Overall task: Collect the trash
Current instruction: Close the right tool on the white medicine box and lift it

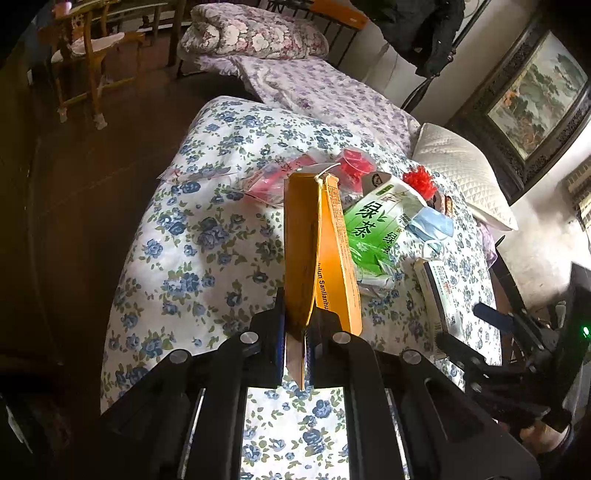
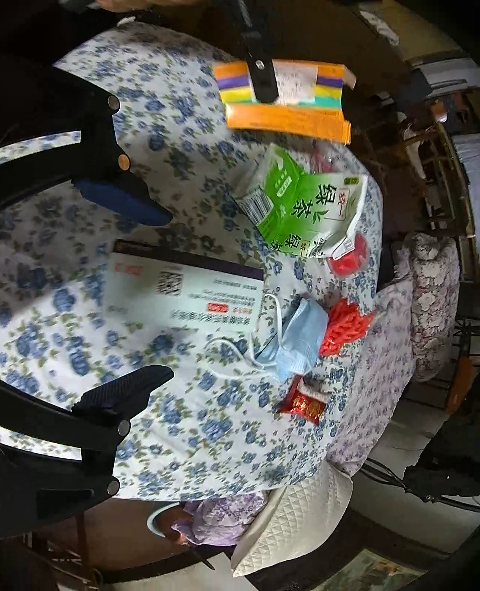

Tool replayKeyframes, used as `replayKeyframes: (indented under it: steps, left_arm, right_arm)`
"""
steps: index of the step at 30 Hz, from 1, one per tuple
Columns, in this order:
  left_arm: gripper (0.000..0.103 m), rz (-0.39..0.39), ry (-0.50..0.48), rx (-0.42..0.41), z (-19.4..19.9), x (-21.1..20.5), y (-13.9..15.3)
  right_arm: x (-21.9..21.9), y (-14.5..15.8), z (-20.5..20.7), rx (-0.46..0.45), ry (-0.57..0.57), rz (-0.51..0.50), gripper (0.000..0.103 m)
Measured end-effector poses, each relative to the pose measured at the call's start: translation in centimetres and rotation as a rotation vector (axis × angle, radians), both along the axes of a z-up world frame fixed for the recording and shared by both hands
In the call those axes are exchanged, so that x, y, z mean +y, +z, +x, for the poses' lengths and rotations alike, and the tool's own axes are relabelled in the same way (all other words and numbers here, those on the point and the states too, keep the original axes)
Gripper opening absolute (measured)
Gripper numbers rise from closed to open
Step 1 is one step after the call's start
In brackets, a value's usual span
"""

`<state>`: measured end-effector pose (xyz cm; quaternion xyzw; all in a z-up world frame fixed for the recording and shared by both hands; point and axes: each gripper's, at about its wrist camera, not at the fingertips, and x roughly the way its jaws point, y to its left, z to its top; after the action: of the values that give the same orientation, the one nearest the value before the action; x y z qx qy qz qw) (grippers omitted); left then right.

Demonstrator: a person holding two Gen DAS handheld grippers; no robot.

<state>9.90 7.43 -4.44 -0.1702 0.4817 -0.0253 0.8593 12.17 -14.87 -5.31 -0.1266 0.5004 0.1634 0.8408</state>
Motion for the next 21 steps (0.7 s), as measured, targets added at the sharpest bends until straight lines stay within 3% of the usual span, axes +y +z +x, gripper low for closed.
replayKeyframes:
  steps: [5, 7, 8, 9, 11, 21]
  left_arm:
    - [0.010, 0.007, -0.009, 0.000, -0.1, -0.2, -0.1]
    - [0.010, 0.005, -0.012, -0.001, 0.0, -0.2, -0.1]
    - [0.010, 0.004, -0.013, 0.000, 0.0, -0.3, -0.1]
    - [0.010, 0.004, -0.012, -0.001, 0.0, -0.3, -0.1]
    - [0.010, 0.003, -0.016, -0.003, 0.0, -0.3, -0.1]
    - [0.010, 0.014, -0.036, -0.029, -0.4, -1.0, 0.6]
  right_arm:
    - [1.5, -1.7, 1.4, 0.031, -0.049, -0.044, 0.074]
    - [1.2, -2.0, 2.0, 0.045, -0.075, 0.000, 0.064]
    - [1.0, -2.0, 2.2, 0.056, -0.077, 0.029, 0.048]
    - [0.8, -1.9, 2.3, 0.059, -0.083, 0.046, 0.043]
    - [0.3, -1.8, 2.2, 0.037, -0.122, 0.015, 0.043]
    - [-4.5, 0.8, -4.1, 0.020, -0.179, 0.155, 0.043]
